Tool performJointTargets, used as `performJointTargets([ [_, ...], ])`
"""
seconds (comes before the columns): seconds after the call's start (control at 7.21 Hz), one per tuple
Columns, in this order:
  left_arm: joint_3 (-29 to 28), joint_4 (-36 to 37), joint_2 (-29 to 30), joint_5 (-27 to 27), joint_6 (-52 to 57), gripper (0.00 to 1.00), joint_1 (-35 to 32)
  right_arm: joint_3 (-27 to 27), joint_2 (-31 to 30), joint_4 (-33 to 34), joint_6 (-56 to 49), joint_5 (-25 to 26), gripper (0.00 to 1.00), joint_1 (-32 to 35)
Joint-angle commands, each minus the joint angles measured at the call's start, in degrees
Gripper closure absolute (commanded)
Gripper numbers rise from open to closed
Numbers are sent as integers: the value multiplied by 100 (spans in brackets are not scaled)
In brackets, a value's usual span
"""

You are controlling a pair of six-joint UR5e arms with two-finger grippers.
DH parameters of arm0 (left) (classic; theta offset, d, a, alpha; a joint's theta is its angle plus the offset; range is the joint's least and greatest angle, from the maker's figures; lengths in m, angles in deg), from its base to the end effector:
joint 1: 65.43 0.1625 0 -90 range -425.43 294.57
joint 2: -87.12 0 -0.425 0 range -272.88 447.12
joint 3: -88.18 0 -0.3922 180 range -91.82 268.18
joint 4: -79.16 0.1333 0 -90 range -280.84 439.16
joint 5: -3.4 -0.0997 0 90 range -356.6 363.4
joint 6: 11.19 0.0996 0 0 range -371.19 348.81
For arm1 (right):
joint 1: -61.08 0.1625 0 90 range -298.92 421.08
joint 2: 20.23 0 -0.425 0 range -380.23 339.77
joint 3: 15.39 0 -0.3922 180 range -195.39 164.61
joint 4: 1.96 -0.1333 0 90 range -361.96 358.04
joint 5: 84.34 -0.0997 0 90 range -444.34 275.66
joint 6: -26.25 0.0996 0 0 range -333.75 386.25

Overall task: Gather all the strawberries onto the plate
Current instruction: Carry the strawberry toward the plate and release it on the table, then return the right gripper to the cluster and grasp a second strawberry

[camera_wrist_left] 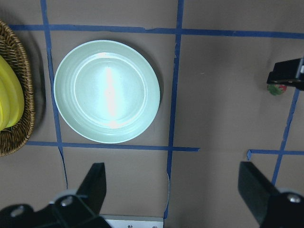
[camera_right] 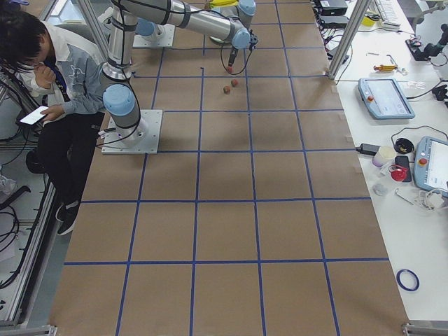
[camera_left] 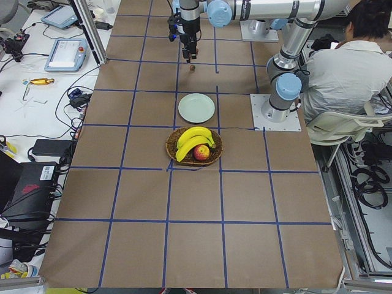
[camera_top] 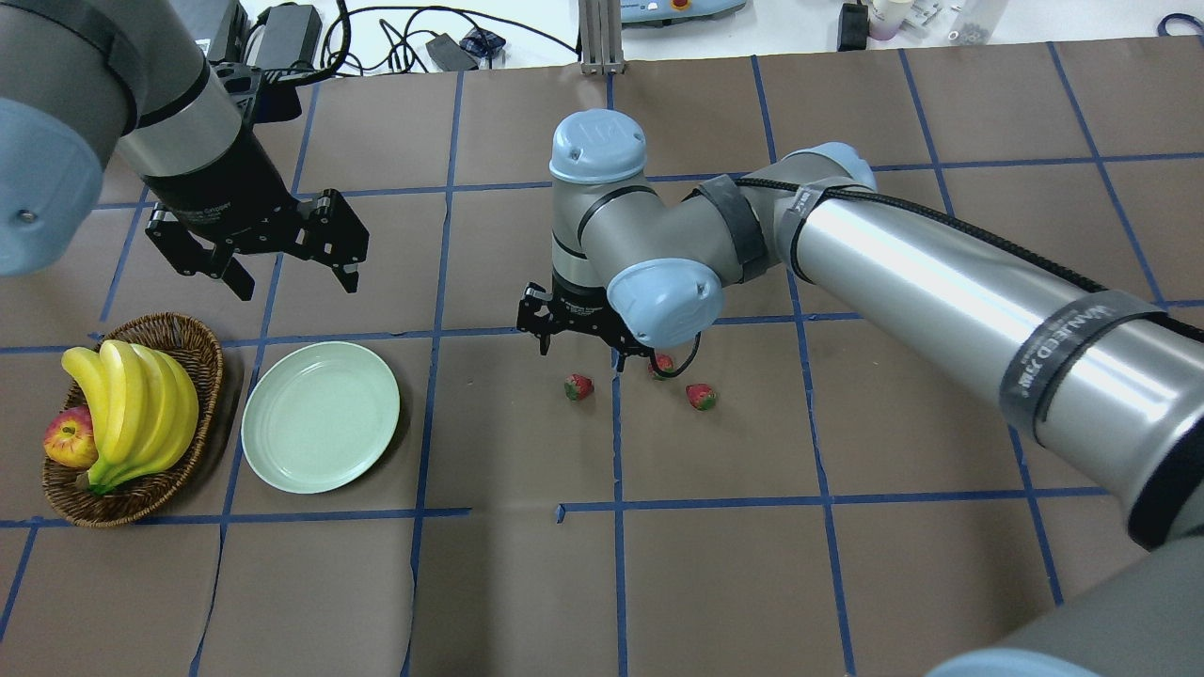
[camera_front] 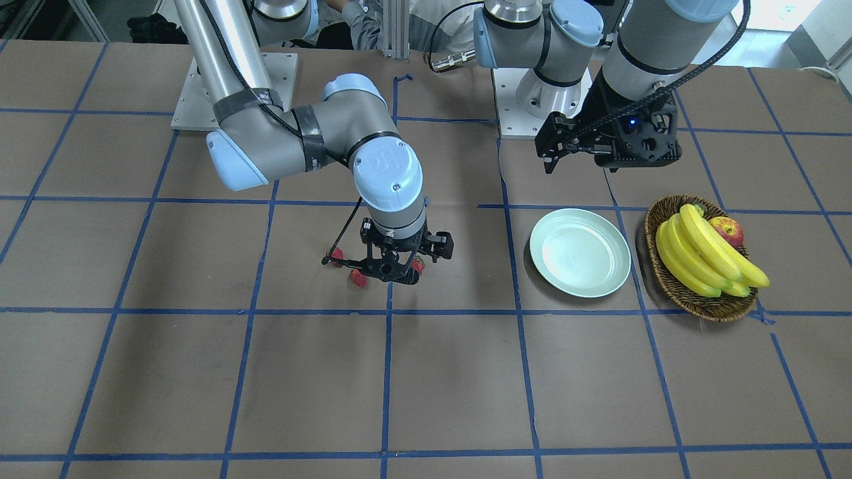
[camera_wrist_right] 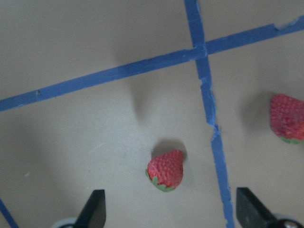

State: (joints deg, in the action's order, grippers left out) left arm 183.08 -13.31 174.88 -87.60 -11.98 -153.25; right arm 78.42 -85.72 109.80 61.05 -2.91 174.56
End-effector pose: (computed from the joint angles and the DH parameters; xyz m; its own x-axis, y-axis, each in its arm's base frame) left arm -0.1138 -0.4702 0.4609 -0.9986 -0.0502 -0.0186 -0.0517 0.9947 0.0892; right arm 0.3787 -0.4999 0.2539 -0.9762 0.2093 -0.0564 0.1965 0.9642 0.1783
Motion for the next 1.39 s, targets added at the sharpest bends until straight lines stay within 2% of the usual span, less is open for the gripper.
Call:
performJointTargets([
  [0.0,11,-8,5,3,0,0,-16,40,-359,-671,-1303,749,0,-280],
  [0.14,11,1,13,3,0,0,-16,67,-368,-1056,-2249,769,0,-596],
  [0.42,11,1,13,12,-35,0,-25,381,-369,-1026,-4008,778,0,-923],
  [0.55,11,1,13,12,-44,0,-25,618,-351,-1007,-4434,761,0,-950],
  [0.69,28,-8,22,3,-53,0,-34,786,-342,-998,-4552,743,0,-942],
  [0.97,37,-26,22,3,-53,0,-34,980,-220,-465,-4684,674,0,-942],
  [1.25,37,-26,22,3,-53,0,-34,1007,-35,-216,-4685,673,0,-942],
])
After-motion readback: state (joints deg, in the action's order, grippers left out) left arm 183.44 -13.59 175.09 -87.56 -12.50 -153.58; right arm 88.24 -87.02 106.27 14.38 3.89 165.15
